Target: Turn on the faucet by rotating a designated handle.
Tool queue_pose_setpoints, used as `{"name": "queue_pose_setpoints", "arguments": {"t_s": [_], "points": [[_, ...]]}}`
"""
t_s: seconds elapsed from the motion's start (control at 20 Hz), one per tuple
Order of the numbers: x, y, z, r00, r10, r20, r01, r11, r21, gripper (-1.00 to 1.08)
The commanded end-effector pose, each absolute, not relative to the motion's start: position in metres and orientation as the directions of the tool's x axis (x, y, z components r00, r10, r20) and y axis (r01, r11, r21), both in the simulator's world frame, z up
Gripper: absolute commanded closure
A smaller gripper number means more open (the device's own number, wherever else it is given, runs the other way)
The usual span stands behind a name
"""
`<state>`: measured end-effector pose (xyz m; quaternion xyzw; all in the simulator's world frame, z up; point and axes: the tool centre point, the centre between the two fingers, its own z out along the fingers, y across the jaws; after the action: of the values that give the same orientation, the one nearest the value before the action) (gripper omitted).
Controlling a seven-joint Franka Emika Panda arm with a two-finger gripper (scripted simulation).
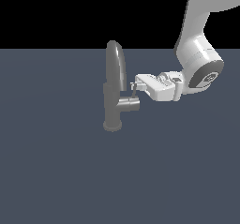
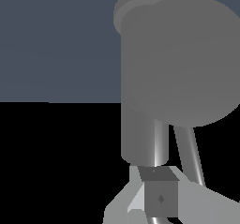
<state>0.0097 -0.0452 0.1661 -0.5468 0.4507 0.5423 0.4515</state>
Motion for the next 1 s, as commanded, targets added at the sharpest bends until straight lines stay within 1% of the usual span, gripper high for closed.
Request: {"name": "queue_pose_setpoints", "arguments": {"t_s": [0.0, 0.15, 0.25, 0.95], "points": [[0.0, -0.048, 0.169, 0.002, 0.0, -1.0, -0.982, -0.19, -0.002, 1.08], [-0.009, -0.05, 0.171, 0.002, 0.0, -1.0, -0.982, -0.19, -0.002, 1.08], [-0.003, -0.047, 0.17, 0.007, -0.002, -1.0, -0.982, -0.188, -0.006, 1.08], [-0.054, -0.058, 0.142, 0.003, 0.0, -1.0, -0.982, -0.19, -0.003, 1.08]]}}
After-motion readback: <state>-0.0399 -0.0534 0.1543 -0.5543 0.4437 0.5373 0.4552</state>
